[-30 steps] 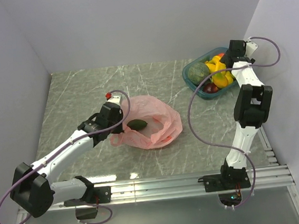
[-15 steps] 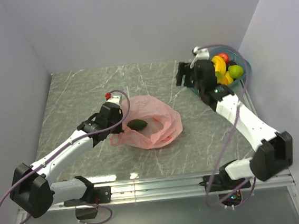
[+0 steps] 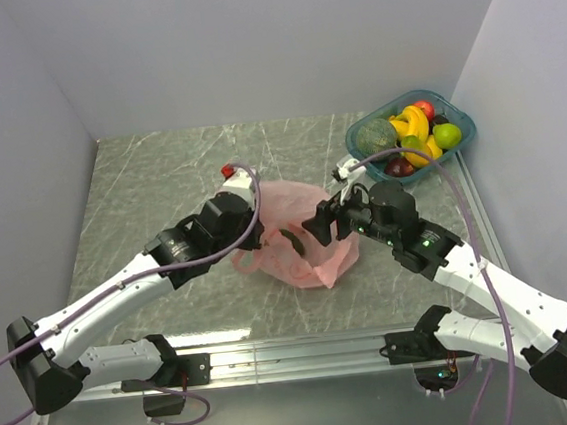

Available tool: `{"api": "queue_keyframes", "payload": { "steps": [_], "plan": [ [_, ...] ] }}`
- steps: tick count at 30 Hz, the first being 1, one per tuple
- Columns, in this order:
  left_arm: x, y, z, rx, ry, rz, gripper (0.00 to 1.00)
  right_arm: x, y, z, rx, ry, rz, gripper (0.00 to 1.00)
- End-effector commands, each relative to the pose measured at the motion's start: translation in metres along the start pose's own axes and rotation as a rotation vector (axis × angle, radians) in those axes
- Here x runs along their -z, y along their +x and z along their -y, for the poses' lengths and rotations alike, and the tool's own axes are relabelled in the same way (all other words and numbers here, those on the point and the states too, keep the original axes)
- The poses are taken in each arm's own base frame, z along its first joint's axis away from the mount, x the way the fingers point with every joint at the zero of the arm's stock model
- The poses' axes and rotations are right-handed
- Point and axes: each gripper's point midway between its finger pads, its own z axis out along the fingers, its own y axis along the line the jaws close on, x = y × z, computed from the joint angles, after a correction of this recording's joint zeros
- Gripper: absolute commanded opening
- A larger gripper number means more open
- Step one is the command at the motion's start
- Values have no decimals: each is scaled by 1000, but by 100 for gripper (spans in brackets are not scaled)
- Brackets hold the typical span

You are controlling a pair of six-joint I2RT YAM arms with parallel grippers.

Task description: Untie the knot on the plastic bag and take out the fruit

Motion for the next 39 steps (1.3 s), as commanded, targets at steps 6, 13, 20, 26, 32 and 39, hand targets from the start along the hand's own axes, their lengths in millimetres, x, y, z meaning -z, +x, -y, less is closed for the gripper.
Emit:
{"api": "queue_keyframes", "payload": {
  "steps": [6,13,20,26,32,39],
  "plan": [
    [-21,92,-28,119,-100,-225,0,-2,37,-15,28,-70,-87,75],
    [-25,129,-42,155,-141,-289,1,-21,67,-42,54,-128,-193,72],
    [-34,137,-37,159,-119,-308,1,-49,89,-30,70,1,-300,73],
    [-35,140,-36,157,-108,-308,1,-66,109,2,110,182,-391,77],
    [-35,143,-38,154,-112,-310,0,-74,147,13,75,253,-506,77],
    [-36,147,-40,152,-112,-314,0,-71,183,29,38,356,-586,77]
  ]
}}
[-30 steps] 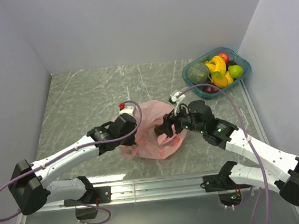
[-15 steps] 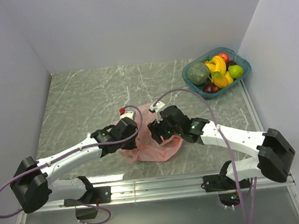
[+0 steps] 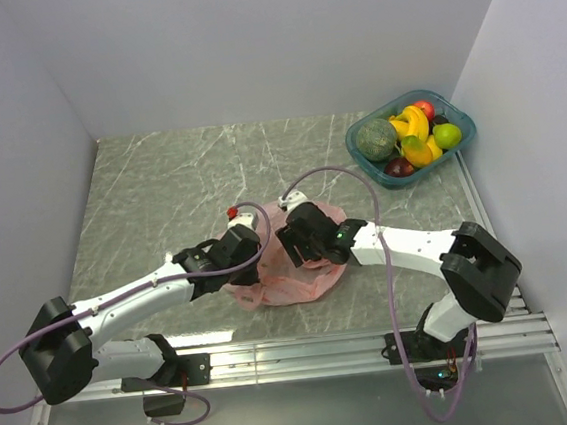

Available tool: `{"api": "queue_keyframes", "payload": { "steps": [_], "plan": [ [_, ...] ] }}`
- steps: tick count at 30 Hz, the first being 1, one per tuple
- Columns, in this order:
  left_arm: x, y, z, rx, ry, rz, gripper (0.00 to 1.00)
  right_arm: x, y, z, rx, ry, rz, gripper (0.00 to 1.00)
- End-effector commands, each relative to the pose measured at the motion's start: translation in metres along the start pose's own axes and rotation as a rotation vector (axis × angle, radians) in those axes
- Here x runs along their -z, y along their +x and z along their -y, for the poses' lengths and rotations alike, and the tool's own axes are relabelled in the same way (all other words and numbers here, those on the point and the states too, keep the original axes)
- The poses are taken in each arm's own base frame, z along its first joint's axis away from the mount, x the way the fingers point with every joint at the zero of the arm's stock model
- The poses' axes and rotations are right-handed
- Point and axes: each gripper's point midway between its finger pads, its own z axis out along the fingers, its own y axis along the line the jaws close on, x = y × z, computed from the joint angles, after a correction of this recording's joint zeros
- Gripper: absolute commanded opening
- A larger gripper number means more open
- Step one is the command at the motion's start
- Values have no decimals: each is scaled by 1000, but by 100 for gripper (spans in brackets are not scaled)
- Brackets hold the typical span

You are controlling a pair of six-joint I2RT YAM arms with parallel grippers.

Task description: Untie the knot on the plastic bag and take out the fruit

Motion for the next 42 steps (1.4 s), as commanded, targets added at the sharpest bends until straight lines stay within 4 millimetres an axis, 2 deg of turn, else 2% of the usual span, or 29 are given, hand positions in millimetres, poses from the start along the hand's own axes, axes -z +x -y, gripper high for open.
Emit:
{"api": "queue_keyframes", "payload": {
  "steps": [1,7,11,15,16,17,18,19,21,22,26,27,29,30,32,33,37,38,40,42],
  "plan": [
    [-2,-3,5,16,22,16,1,-8,19,4,-43,46,-62,77],
    [-2,-2,5,17,22,16,0,-27,31,16,-41,149,-110,82],
    [-1,-1,3,18,20,16,1,-33,35,13,-51,142,-121,80],
    [1,-2,0,16,10,25,1,-25,24,4,-63,82,-68,64],
    [0,-2,-1,15,5,24,1,-23,17,0,-65,56,-39,54],
    [0,-2,-1,14,3,26,1,-20,18,-3,-51,35,-30,48],
    [0,-3,-1,12,0,28,0,-12,8,-9,-56,-4,5,40],
    [1,-4,-1,11,0,30,1,-8,2,-13,-56,-27,29,27],
    [1,-6,-3,11,-11,38,0,7,-11,-22,-40,-83,77,23],
    [1,-7,-3,9,-15,42,0,12,-16,-26,-35,-105,96,16],
    [0,-14,-15,3,-55,42,1,45,-39,-48,14,-265,195,10],
    [0,-20,-20,19,-62,44,1,62,-51,-52,16,-308,250,7],
    [0,-26,-27,24,-68,45,1,83,-63,-65,40,-406,306,6],
    [2,-33,-32,39,-75,54,1,100,-75,-67,42,-437,358,6],
    [6,-41,-36,34,-79,65,1,120,-90,-69,44,-469,418,6],
    [10,-46,-37,31,-82,75,0,136,-102,-64,36,-468,473,6],
    [17,-59,-49,2,-119,100,1,171,-138,-34,2,-392,608,7],
    [18,-63,-54,-14,-138,107,1,178,-152,-16,-32,-353,645,7],
    [17,-67,-64,-22,-174,120,1,191,-166,4,-67,-345,706,8],
    [18,-69,-72,-34,-195,133,1,187,-180,62,-196,-166,736,8]
  ]
}}
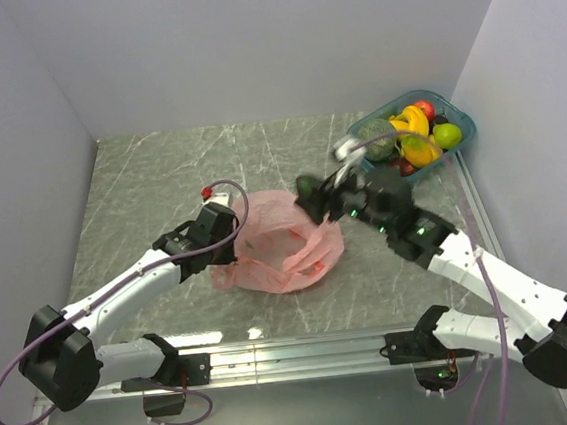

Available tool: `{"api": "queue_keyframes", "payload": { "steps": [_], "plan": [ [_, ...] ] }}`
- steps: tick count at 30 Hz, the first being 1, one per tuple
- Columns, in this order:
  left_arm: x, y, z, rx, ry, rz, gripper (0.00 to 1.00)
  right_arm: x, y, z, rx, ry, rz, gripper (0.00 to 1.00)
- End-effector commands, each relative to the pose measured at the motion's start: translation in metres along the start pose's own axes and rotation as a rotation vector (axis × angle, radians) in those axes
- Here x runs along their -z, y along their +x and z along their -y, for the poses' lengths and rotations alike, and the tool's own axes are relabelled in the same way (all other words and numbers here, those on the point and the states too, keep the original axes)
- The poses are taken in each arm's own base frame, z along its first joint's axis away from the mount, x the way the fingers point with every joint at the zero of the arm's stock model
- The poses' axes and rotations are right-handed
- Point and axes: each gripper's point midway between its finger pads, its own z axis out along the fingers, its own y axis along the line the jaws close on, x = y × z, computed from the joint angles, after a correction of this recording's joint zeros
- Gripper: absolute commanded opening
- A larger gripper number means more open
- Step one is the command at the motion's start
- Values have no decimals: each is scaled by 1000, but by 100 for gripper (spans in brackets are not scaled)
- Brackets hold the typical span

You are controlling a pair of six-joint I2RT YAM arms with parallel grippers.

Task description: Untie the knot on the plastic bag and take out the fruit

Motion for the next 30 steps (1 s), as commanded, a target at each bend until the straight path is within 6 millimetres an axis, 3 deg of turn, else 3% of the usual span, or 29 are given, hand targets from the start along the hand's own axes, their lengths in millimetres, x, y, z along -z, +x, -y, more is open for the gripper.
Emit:
{"api": "queue_keyframes", "payload": {
  "steps": [1,2,3,5,6,8,9,11,12,13,14,15,16,17,18,19,22,24,30],
  "plan": [
    [7,-22,-10,-30,-25,79,1,16,-60,64,-74,221,168,8],
    [8,-22,-10,-25,-13,84,1,19,-62,91,-100,327,177,8],
    [9,-21,-12,-17,-9,92,1,22,-58,134,-135,463,167,8],
    [11,-24,-13,-3,-5,107,0,29,-57,179,-194,620,180,8],
    [13,-27,-17,8,-16,123,1,30,-46,213,-226,703,157,8],
    [16,-30,-21,21,-24,142,1,31,-40,245,-286,780,165,9],
    [18,-32,-23,28,-27,157,1,21,-21,266,-321,815,118,9],
    [21,-36,-26,46,-26,177,1,26,-11,301,-398,902,123,9],
    [23,-37,-26,52,-17,193,0,18,9,317,-423,931,81,9],
    [24,-38,-26,57,-13,197,1,20,10,332,-455,965,94,10],
    [25,-40,-27,69,-11,205,1,18,16,340,-468,981,84,11],
    [27,-41,-28,72,-10,212,1,12,33,353,-485,1002,42,14],
    [27,-42,-27,77,-3,215,1,9,31,360,-493,1015,44,18],
    [27,-45,-30,92,-7,221,1,6,43,369,-499,1044,18,25],
    [27,-45,-32,99,-6,222,1,5,44,373,-500,1058,15,34],
    [27,-47,-32,107,1,223,1,4,42,377,-506,1073,22,51],
    [29,-53,-38,144,12,240,1,7,43,389,-516,1141,23,81],
    [30,-55,-41,168,28,248,1,11,47,392,-522,1176,12,87],
    [33,-63,-49,218,44,272,1,19,31,385,-523,1173,61,88]
  ]
}}
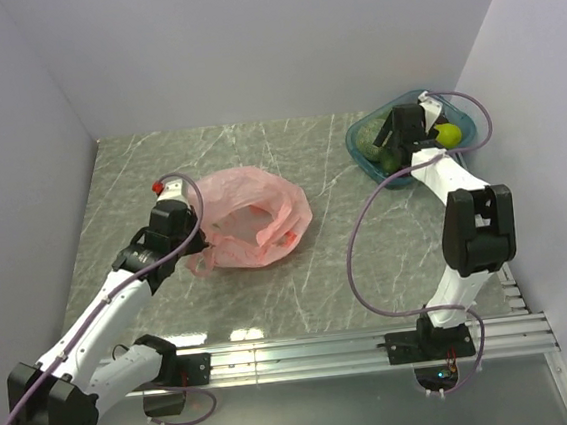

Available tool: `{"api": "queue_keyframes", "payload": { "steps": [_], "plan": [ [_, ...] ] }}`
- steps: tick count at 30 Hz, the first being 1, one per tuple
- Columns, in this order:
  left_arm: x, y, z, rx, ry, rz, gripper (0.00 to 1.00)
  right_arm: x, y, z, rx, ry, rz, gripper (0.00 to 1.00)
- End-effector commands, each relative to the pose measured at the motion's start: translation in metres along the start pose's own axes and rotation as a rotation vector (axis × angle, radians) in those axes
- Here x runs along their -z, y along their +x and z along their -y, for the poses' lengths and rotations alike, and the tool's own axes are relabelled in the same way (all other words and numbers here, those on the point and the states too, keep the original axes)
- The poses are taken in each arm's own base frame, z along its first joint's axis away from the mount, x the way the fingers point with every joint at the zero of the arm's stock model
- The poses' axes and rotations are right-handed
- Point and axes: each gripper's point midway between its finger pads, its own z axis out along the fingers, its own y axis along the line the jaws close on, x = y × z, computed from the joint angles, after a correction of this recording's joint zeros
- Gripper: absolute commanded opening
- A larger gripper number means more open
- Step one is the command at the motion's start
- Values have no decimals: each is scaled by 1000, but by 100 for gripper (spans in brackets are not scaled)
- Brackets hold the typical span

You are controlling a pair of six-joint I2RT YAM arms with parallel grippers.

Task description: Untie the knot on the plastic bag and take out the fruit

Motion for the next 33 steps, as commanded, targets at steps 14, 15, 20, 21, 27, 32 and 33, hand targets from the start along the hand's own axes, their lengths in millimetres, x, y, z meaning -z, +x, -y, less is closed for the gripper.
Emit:
{"api": "queue_keyframes", "payload": {
  "steps": [14,15,20,21,27,32,33],
  "plan": [
    [8,-58,-63,274,-120,222,14,198,-66,-8,-60,-383,217,88],
    [7,-59,-66,280,-127,223,23,206,-55,-4,-44,-403,200,88],
    [19,-71,-71,287,-131,272,83,272,-54,26,-32,-464,315,89],
    [24,-74,-70,290,-127,284,95,276,-47,32,-41,-456,308,89],
    [105,-116,-59,266,-101,419,99,331,-36,59,-127,-532,394,90],
    [219,-140,-74,282,-140,711,99,355,-22,81,-66,-545,461,98],
    [230,-134,-80,283,-161,721,99,353,-15,85,-44,-540,458,98]
  ]
}}
